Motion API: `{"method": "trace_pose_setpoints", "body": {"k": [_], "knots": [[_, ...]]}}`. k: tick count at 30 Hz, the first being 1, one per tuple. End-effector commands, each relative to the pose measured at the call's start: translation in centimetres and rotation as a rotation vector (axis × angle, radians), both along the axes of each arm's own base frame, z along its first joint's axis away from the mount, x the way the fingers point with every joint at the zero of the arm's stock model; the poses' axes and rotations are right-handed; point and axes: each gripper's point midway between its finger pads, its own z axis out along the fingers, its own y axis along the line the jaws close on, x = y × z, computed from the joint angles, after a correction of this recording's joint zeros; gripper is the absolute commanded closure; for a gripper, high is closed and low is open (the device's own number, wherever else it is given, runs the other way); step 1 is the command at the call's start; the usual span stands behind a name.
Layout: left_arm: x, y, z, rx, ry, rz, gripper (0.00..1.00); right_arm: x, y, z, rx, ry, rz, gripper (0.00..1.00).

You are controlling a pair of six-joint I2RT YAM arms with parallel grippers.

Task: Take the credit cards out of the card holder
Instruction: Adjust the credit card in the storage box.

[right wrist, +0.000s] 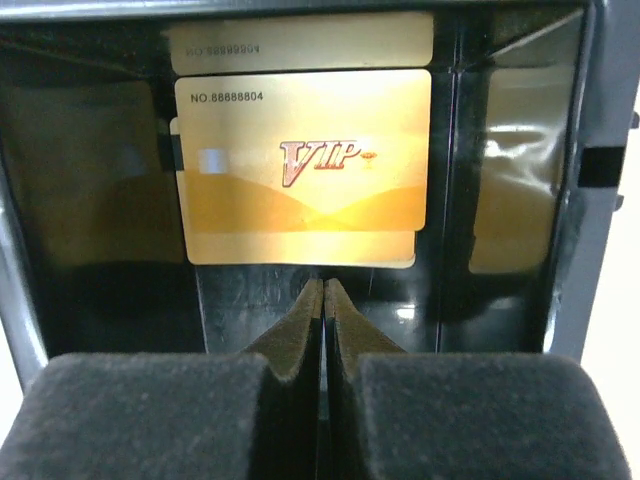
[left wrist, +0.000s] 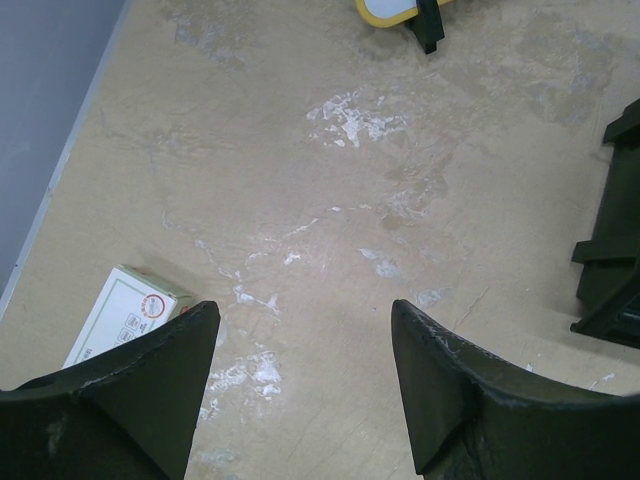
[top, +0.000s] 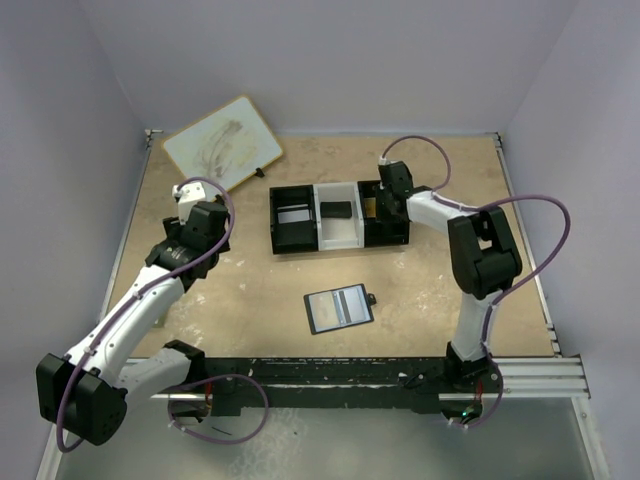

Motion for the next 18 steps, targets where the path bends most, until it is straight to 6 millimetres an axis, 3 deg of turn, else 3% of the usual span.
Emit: {"method": "trace_pose_setpoints", "body": {"k": [1, 12, 18], "knots": [[0.6, 0.0, 0.5, -0.003, -0.028, -0.003, 0.33, 1.9, 0.2, 1.9, -0.042, -0.067, -0.039, 0.98], [0.6, 0.0, 0.4, -0.001, -0.022, -0.003, 0.33, 3.4, -0.1, 0.5, -0.1, -0.083, -0.098, 0.95], [0.7, 0.0, 0.3, 0.002, -0.02, -0.001, 0.33, 3.8, -0.4, 1.5, -0.1, -0.12, -0.132, 0.95]]}}
